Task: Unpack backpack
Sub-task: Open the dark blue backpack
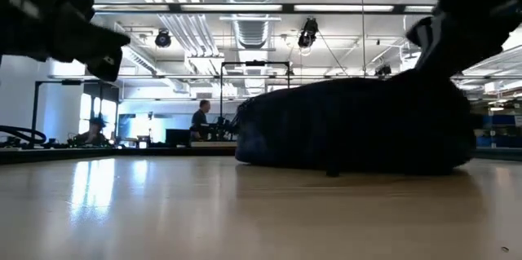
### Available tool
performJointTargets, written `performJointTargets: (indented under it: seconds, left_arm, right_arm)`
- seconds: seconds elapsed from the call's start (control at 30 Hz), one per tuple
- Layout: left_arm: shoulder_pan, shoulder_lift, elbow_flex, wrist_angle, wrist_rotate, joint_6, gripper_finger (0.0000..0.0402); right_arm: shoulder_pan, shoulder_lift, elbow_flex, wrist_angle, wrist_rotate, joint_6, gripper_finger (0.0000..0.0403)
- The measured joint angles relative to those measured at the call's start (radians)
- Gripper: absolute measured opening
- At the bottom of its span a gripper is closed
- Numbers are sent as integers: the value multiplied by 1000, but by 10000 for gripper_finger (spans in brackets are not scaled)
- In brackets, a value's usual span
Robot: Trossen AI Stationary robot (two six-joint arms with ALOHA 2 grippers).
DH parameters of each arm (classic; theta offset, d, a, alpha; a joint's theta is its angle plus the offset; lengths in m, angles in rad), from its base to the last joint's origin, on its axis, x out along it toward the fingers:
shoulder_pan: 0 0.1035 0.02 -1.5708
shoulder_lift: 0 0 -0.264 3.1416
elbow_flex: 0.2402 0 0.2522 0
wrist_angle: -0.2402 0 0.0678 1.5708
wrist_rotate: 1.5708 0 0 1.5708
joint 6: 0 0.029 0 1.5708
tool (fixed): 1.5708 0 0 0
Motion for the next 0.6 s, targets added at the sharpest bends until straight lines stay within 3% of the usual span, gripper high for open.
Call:
performJointTargets:
  seconds: [0.1, 0.27, 0.43, 0.6]
  left_arm:
    - [1, 1, 0, 113, 4, 76, 0]
    - [1, 38, 0, 245, -26, 158, 0]
    - [1, 181, 0, 334, -69, 181, 0]
    - [1, 446, 3, 612, -69, 221, 0]
  right_arm:
    - [-14, 92, 50, 164, -24, -145, 0]
    - [-35, 201, 165, 87, -55, -187, 0]
    - [5, 244, 231, -155, -138, 20, 0]
    - [85, 229, 264, -470, -151, 290, 0]
